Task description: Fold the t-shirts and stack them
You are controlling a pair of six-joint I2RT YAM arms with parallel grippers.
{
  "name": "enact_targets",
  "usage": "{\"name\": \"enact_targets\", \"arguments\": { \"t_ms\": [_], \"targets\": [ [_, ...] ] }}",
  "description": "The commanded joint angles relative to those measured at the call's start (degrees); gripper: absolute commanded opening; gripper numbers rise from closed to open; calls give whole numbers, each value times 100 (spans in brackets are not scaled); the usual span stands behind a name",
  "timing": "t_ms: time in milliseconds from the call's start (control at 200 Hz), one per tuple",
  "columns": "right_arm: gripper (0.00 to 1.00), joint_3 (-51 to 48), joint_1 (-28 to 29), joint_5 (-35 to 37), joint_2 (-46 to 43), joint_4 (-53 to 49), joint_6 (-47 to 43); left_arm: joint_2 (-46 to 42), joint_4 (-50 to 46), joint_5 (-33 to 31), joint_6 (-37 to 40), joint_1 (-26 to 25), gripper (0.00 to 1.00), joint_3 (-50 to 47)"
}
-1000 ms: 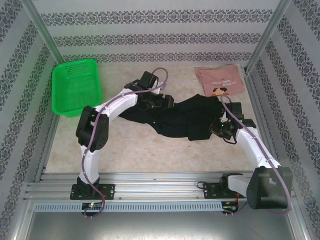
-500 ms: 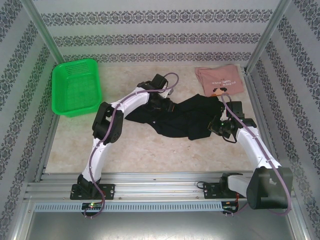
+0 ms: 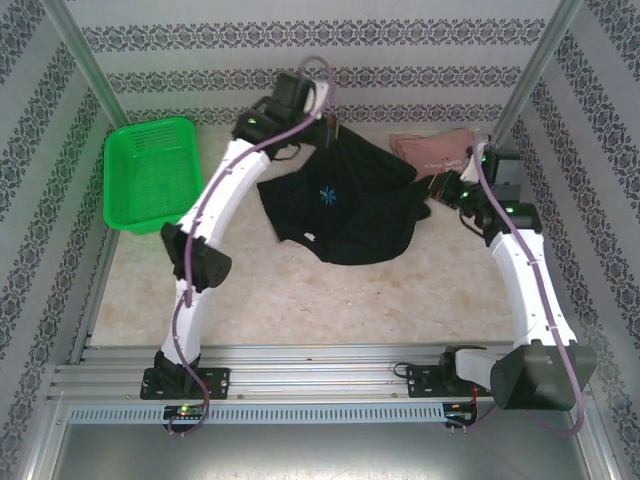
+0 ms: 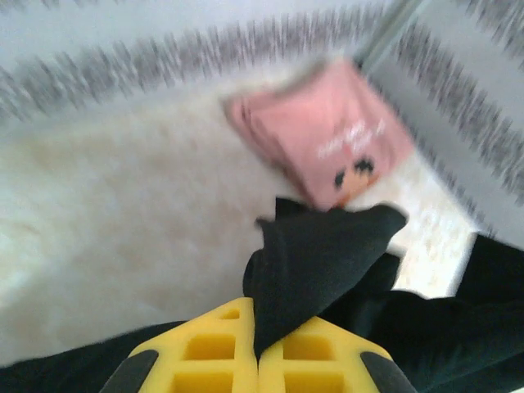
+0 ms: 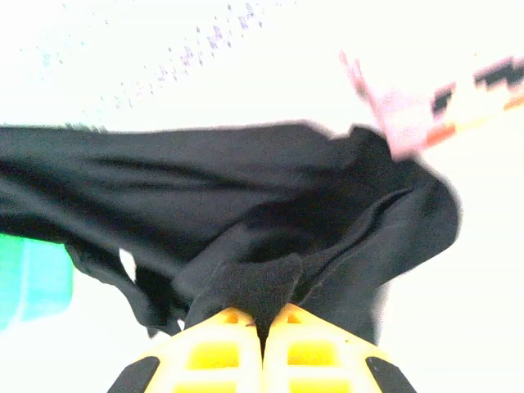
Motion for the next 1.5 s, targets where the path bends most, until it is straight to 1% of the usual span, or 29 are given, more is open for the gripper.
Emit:
{"name": "enact_targets", "arguments": {
  "t_ms": [0,145,285,430,505,595,674,769,844,964,1124,1234,1344,1419,1464,1494],
  "targets": [
    [5,592,-213,-65,119,485,87,-648,298,-318,196,292,0,268],
    [5,1272,-489,-64,295,885,206,-881,429,-311,435,650,0,537],
    [5,1889,-674,-113,474,1085,238,-1034,589,-126,314,1053,0,736],
    [5,2097,-830,-160,465,1117,274,-1261,550,-44,181,1409,0,727],
    [5,1905,-845,-243,366,1164,273,-1377,471,80,128,1512,0,674],
    [6,1516,-853,-287,272,1113,314,-1515,408,225,71,1517,0,590],
    [6,1180,-853,-359,290,941,306,-1613,458,554,-101,1510,0,471],
    [7,856,-870,-187,344,663,279,-1755,474,973,-322,1472,0,243],
    [6,612,-900,-197,400,555,307,-1944,376,897,-199,1378,0,26],
    [7,279,-881,-726,484,610,542,-2433,528,572,-171,1416,0,-397],
    [9,-60,-575,-1219,372,446,623,-2841,507,431,-175,1439,0,-197],
    [10,-332,-144,-1731,360,282,796,-2971,543,554,-276,1440,0,2],
    [12,-597,370,-1866,398,-10,877,-2935,692,820,-475,1429,0,68],
    [13,-852,376,-1819,417,-74,982,-2805,859,1072,-733,1360,0,-9],
    [14,-975,237,-1583,463,-210,895,-2689,987,1237,-870,1221,0,-105],
    [17,-1056,88,-1454,519,-251,811,-2595,1048,1287,-918,1066,0,-174]
  ]
}}
